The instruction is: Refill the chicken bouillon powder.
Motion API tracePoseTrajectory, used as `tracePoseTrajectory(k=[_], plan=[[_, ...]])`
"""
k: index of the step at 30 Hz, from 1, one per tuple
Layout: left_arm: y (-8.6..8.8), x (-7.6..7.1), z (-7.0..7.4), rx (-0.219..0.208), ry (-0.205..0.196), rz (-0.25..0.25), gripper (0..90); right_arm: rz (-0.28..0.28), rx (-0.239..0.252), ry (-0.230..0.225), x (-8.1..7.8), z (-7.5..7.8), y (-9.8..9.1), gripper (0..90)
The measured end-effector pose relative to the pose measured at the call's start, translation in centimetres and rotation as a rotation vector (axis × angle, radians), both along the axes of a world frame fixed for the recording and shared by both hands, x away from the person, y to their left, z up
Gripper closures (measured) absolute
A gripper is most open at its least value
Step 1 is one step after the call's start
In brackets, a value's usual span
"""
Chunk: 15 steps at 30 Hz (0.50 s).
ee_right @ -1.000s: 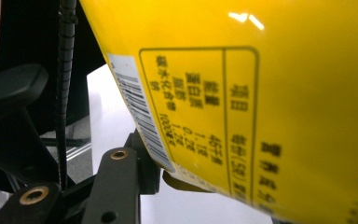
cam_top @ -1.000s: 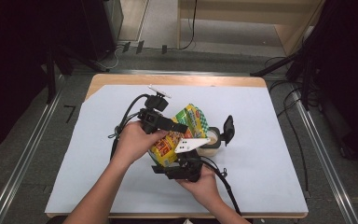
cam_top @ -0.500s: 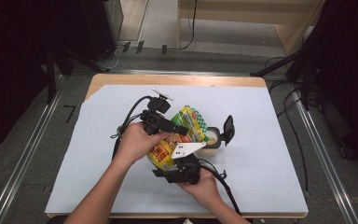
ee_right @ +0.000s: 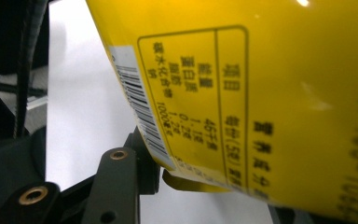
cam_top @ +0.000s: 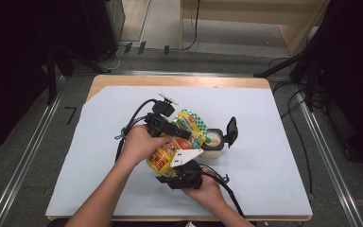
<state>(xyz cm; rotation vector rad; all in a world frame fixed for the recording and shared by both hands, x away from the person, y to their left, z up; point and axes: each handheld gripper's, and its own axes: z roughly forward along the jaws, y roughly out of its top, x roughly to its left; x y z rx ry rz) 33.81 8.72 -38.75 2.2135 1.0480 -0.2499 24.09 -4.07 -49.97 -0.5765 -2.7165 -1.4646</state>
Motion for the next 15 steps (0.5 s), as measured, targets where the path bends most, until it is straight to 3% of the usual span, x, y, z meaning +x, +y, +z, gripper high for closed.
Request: tracePoseTrajectory(k=[3,9,15], plan=[[0.1,0.0,-0.2,0.004,-0.01,-0.01,65.2,0.005,-0.022,-0.006,-0.2,-0.2,0.2,59.5],[0.6,0.2,-0.4,-0.026,0.01,-0.015,74.6,0.004,-0.048,-0.028,-0.2,-0.5,0.3,59.5],[1.8,0.2,0.3,-0.105,0.014,-0.037,86.0,0.018,-0.051,-0.061,-0.4,-0.3,0.4,59.4]])
